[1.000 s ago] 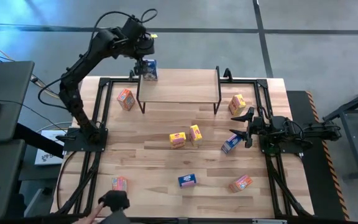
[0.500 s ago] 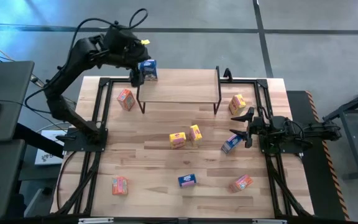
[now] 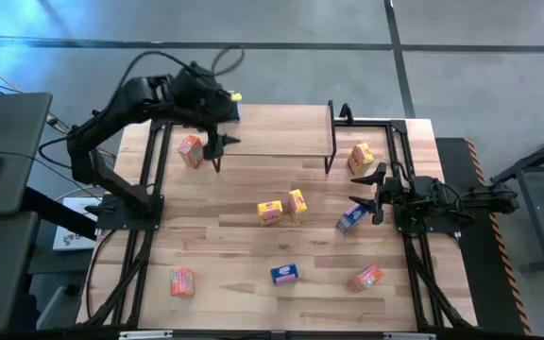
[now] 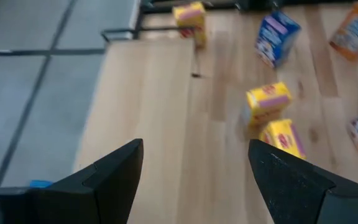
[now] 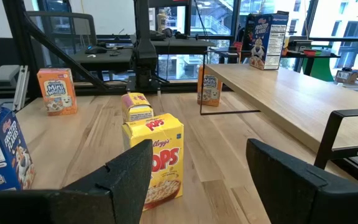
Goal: Stack cereal on shelf
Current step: Put the bottom right yellow cereal box on the shelf
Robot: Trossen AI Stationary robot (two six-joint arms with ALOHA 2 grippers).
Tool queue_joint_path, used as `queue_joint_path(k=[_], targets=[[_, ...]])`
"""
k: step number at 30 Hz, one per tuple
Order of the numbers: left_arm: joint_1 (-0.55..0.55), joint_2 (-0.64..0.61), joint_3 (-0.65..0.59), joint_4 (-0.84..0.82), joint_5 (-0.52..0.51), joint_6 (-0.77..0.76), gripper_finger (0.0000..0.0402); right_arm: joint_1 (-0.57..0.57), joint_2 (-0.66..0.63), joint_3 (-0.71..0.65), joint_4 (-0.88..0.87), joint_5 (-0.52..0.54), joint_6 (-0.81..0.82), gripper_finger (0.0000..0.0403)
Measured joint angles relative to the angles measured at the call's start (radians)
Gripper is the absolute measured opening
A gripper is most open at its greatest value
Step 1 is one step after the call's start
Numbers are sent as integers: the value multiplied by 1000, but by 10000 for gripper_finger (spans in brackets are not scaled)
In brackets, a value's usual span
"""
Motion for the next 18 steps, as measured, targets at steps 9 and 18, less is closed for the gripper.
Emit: queue_joint_path(k=[9,18], targets=[[-89,-3,-188,86,-2,-87,282,0,0,0,0,0,0,252],[-174,-6,-332,227,-2,-121,282,0,0,0,0,11,-200,252]])
